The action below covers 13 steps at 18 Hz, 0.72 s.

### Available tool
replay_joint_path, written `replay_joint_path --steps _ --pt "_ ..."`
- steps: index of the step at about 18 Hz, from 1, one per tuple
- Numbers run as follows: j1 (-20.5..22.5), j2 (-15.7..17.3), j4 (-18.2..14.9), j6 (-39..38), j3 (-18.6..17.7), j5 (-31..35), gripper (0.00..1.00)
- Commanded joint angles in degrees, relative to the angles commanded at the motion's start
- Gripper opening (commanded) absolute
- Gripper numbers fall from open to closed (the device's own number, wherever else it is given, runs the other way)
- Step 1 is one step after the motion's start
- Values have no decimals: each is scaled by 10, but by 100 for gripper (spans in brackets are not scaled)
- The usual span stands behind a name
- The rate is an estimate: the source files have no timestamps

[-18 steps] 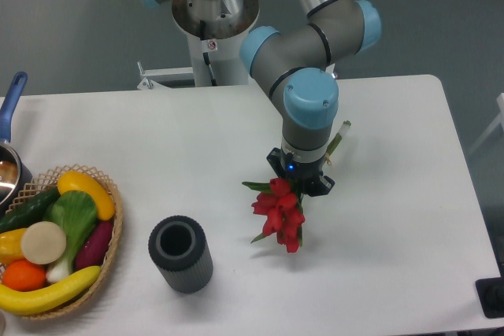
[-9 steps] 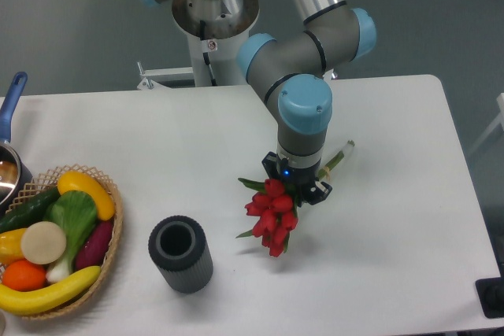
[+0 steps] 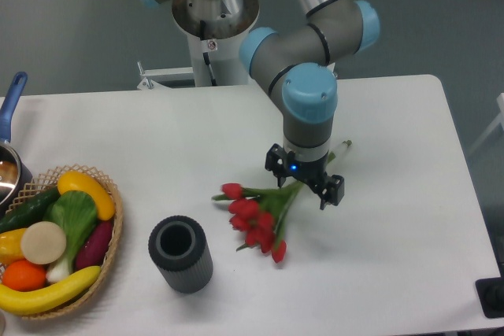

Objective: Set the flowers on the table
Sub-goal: 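Open the gripper to release the tulips onto the table, then raise the open gripper up away from the tulips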

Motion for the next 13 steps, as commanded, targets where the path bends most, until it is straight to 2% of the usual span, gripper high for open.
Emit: replay_joint_path --steps 4,13 --pt "10 -2 3 1 20 0 100" --pt "20 -3 9 2 10 2 100"
